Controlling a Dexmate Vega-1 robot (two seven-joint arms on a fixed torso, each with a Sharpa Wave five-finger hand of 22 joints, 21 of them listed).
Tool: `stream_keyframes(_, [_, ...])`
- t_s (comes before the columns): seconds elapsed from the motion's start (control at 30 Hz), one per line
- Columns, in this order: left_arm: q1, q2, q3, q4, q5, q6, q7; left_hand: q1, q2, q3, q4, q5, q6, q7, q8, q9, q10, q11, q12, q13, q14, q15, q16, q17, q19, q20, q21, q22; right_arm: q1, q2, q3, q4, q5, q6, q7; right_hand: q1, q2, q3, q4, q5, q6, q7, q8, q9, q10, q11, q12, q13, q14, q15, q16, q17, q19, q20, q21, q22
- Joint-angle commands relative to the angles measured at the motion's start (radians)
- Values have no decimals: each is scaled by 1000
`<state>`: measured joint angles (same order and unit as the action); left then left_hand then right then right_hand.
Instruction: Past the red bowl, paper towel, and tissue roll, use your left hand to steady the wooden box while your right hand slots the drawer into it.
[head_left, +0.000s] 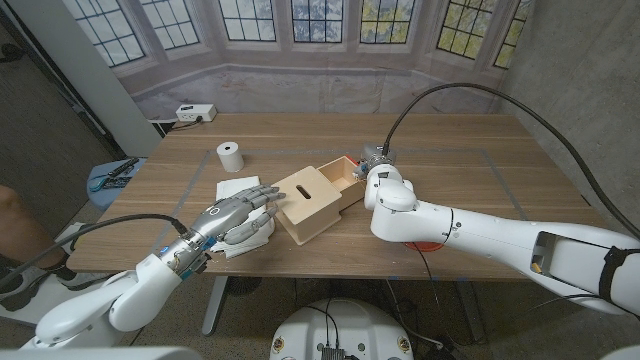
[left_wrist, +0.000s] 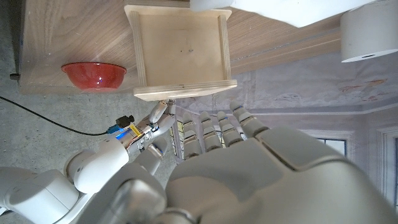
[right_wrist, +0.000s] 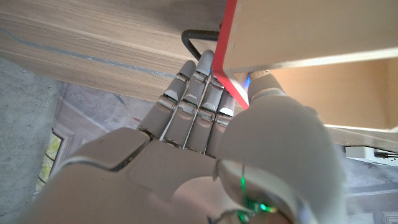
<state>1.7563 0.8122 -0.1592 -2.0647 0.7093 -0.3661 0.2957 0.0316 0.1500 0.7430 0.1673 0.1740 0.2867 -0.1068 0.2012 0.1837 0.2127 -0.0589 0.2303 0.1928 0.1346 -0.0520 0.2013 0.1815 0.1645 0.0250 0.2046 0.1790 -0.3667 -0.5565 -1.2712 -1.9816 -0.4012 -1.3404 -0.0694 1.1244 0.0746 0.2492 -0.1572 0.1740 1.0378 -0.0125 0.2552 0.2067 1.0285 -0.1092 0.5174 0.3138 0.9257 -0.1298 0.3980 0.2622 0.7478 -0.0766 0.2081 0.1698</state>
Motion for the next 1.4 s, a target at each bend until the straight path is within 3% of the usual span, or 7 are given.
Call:
stream_keyframes(0.03, [73,-52,-71,-53,41,5,33,-14,0,-1,8,-4,28,4,10,6,31,-3,16,8,28,-1,12,7,20,3,8,3,-1,3,10,12,4,14,-7,25,33,1,1,6,68,-60,2,2,15,-11,5,1,11,-96,-5,5,10,-21,-1,5])
stream_keyframes(0.33, [145,-109,-127,-82,98,-1,56,-15,1,-4,8,-4,63,8,18,7,53,-1,23,12,46,-5,14,10,32,-6,12,3,-4,4,19,20,5,26,-15,25,34,0,1,6,69,-61,1,2,15,-12,4,1,11,-96,-6,5,10,-20,-1,5])
stream_keyframes(0.5, [167,-144,-124,-77,140,8,80,-14,1,-4,6,-3,58,5,12,7,35,-6,15,14,34,-8,6,10,34,-10,12,4,-7,3,23,22,8,31,-15,27,33,-1,0,6,70,-61,1,2,15,-10,4,1,11,-97,-6,6,10,-21,-2,5])
stream_keyframes(0.7, [147,-164,-89,-45,204,30,138,-5,2,-3,-3,-3,-60,-25,-27,7,-93,-11,-33,15,-79,3,-28,7,7,-24,1,5,-9,1,25,24,12,40,-15,27,34,-1,0,6,71,-59,0,2,16,-9,4,1,11,-97,-7,6,10,-21,-2,5])
stream_keyframes(0.87, [100,-154,-51,-2,234,45,195,-2,3,-3,-4,-3,-174,-48,-32,5,-198,-25,-48,12,-161,5,-29,6,-37,-35,-10,4,-13,4,29,27,15,47,-18,26,35,-2,1,6,71,-61,-1,2,16,-10,3,1,13,-95,-7,6,10,-21,-2,5])
stream_keyframes(1.2, [-10,-94,46,102,240,54,288,-8,3,-9,4,-4,-224,-42,-32,5,-227,-10,-45,11,-183,21,-24,9,-59,-32,-12,4,-16,10,32,31,16,47,-22,26,35,-4,2,6,72,-61,-2,2,18,-12,3,2,13,-95,-9,6,10,-21,-2,5])
stream_keyframes(1.4, [20,-67,55,95,196,78,280,-11,3,-12,6,-4,-218,-37,-24,5,-216,-1,-36,11,-174,24,-17,10,-55,-27,-9,4,-23,11,38,22,10,27,-30,28,35,-4,1,6,73,-60,-2,2,18,-10,2,2,13,-97,-10,6,11,-21,-2,5])
